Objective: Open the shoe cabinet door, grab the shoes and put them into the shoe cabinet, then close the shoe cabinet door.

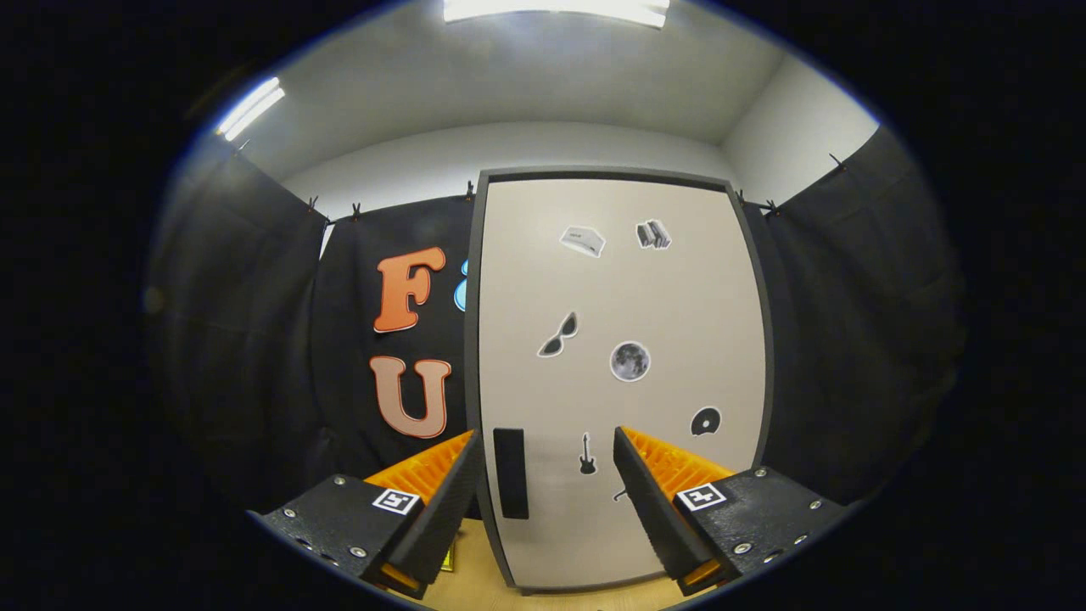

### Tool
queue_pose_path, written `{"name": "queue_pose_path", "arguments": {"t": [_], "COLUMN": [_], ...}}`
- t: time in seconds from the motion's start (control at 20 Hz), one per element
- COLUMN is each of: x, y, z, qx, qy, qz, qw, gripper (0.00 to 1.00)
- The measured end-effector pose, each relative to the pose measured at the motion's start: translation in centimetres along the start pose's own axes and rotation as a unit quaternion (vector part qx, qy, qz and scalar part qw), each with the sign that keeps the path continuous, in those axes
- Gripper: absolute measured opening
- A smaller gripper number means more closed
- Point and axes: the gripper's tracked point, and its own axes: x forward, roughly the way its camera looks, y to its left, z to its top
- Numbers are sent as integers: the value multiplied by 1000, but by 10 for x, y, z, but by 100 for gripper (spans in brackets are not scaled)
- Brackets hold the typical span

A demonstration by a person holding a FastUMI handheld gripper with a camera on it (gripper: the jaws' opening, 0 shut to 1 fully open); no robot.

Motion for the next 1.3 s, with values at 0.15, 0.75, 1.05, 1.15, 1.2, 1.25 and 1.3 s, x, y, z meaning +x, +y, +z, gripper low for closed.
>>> {"name": "queue_pose_path", "arguments": {"t": [0.15, 0.75, 1.05, 1.15, 1.2, 1.25, 1.3], "x": [22, 98, 101, 99, 98, 95, 92], "y": [18, 33, 31, 31, 31, 30, 30], "z": [-23, -114, -121, -121, -120, -121, -119], "qx": [15, 15, 25, 16, 21, 27, 29], "qy": [29, 151, 159, 159, 159, 162, 161], "qz": [17, -24, -31, -24, -16, -7, 1], "qw": [999, 988, 986, 987, 987, 986, 986], "gripper": [92, 52, 37, 31, 29, 28, 27]}}
